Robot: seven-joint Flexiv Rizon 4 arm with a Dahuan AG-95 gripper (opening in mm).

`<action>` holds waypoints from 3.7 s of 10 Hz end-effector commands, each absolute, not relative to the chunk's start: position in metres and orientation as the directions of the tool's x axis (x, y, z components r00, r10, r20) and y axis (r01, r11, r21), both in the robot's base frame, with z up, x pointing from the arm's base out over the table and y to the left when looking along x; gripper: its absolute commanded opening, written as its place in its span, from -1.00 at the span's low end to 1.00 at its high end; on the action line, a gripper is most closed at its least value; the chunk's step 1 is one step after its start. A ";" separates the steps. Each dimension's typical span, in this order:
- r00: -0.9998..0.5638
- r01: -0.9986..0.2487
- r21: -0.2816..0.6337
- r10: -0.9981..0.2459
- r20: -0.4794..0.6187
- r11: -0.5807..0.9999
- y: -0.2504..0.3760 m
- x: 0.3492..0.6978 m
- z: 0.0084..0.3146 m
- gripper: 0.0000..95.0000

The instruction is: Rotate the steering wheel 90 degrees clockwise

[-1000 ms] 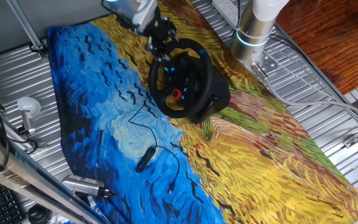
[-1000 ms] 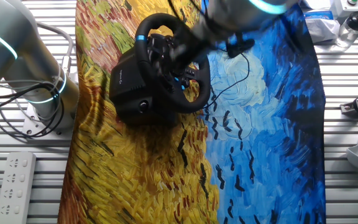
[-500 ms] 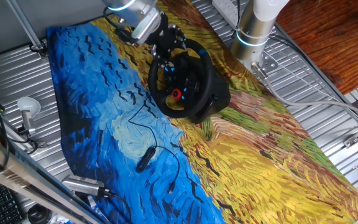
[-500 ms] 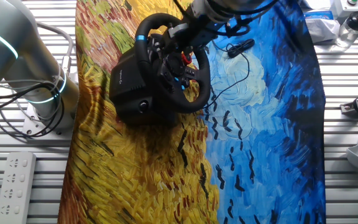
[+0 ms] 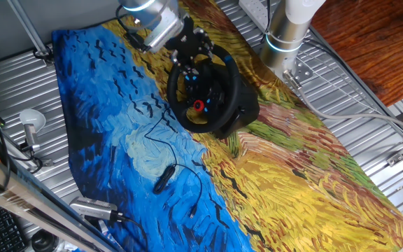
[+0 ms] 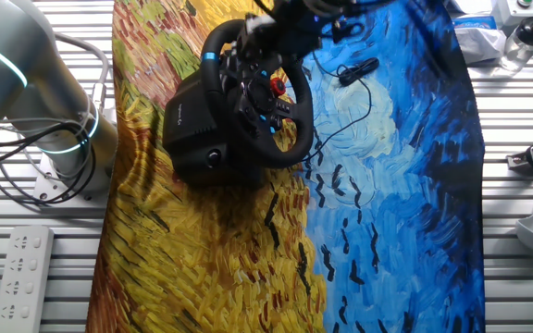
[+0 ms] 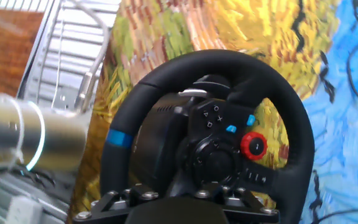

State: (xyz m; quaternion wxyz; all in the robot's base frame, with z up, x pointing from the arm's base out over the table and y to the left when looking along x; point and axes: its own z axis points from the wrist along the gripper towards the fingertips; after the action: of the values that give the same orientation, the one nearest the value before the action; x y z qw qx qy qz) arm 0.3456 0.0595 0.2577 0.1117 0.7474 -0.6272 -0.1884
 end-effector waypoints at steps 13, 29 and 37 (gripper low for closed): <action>0.094 -0.922 0.367 -0.991 -0.094 -0.122 0.041 0.348 0.261 -0.20; -0.099 -0.952 0.293 -0.995 -0.005 0.093 0.043 0.347 0.247 -0.20; -0.141 -0.969 0.199 -0.990 0.028 0.144 0.046 0.347 0.260 -0.60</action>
State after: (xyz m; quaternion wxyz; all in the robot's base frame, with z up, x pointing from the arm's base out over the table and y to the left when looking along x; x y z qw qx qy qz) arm 0.3458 0.0450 0.2597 0.0683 0.6552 -0.7498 -0.0618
